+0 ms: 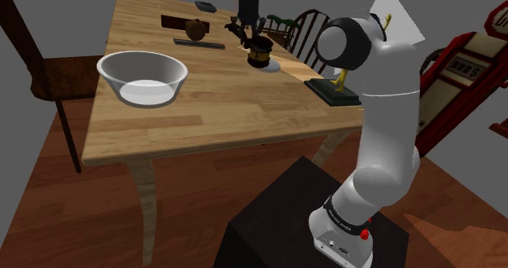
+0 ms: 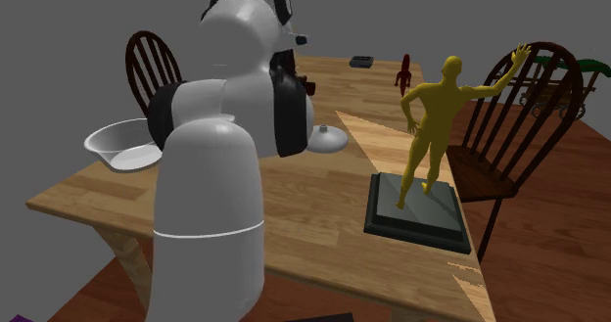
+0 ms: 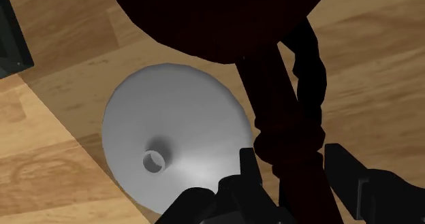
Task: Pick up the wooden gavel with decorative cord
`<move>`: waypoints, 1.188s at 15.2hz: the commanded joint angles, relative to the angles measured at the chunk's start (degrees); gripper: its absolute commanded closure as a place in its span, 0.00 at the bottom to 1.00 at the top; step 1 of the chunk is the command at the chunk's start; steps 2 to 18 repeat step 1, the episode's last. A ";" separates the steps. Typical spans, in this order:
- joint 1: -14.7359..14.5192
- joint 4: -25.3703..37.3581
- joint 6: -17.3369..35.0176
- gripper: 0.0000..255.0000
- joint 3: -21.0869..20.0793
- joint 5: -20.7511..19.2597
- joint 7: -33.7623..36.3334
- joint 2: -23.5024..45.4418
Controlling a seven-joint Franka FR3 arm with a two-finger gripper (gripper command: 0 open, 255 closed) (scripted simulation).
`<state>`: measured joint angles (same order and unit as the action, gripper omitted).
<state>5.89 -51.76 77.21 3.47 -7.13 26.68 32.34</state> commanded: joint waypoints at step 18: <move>0.02 1.19 -0.85 1.00 0.03 -0.01 -0.13 0.30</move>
